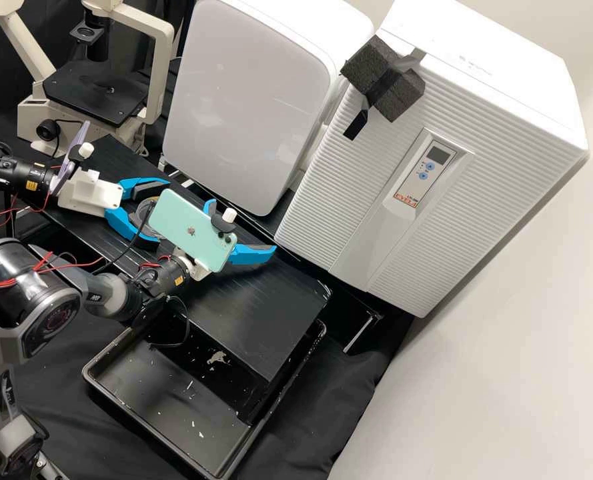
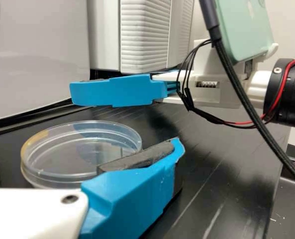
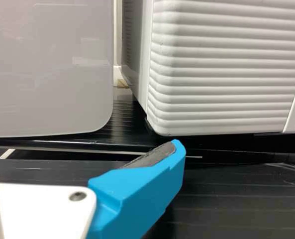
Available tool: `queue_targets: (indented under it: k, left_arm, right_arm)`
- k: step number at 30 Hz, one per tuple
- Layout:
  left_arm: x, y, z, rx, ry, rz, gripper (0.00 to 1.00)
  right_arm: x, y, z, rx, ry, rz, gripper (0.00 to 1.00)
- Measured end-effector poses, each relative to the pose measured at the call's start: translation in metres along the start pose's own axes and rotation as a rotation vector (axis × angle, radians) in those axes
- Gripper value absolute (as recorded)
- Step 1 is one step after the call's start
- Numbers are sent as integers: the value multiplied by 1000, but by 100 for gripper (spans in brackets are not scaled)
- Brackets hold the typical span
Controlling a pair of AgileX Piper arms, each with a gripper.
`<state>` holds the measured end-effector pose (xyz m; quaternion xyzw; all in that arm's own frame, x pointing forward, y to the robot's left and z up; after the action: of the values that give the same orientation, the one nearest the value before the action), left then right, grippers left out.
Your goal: Place the petri dish on the microscope
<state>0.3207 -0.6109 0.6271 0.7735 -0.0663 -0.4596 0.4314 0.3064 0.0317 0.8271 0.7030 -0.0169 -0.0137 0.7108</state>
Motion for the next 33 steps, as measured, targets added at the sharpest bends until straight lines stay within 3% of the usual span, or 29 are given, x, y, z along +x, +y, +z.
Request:
queue_targets:
  k: [17, 18, 33]
  left_arm:
    - [5, -4, 10, 12, 4, -3, 100]
    - [5, -4, 10, 13, 8, 0, 0]
    - [5, -5, 8, 30, 21, 14, 0]
  right_arm:
    - [0, 0, 0, 0, 0, 0, 100]
    - [0, 0, 0, 0, 0, 0, 100]
    - [0, 0, 0, 0, 0, 0, 100]
